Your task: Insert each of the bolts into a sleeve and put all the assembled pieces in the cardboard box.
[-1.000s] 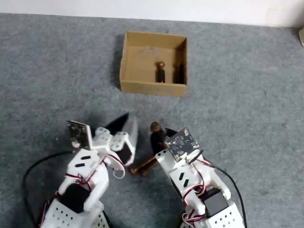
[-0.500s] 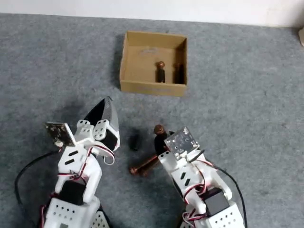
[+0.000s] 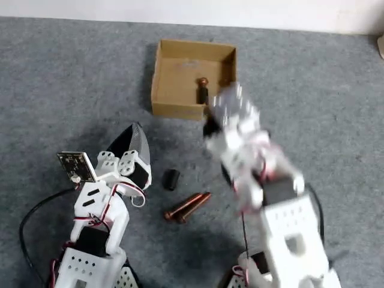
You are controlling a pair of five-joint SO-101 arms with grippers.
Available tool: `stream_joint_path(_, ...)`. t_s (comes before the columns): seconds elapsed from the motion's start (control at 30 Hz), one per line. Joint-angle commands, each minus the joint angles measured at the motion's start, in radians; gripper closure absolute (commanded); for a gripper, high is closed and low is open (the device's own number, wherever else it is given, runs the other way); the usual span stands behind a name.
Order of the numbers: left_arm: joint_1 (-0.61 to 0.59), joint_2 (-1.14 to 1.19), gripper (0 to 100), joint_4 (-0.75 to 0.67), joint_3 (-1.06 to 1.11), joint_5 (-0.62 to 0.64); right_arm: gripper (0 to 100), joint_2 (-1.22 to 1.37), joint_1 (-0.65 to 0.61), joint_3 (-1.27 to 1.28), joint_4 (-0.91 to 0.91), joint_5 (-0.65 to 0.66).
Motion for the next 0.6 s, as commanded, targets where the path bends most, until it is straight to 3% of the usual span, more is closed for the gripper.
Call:
stream_joint_path(0.0, -0.012, 0.007, 99, -0.018, 0.016, 0.000, 99.4, 0.381, 0.067, -0.444, 0.056, 0.012)
stream_joint_path(0.27, -0.007, 0.010, 99, -0.018, 0.016, 0.000, 99.4, 1.130, 0.136, -1.253, 0.317, 0.014)
stream_joint_path(0.57, -0.004, 0.010, 99, -0.020, 0.016, 0.000, 99.4, 1.713, 0.136, -1.934, 0.507, 0.014)
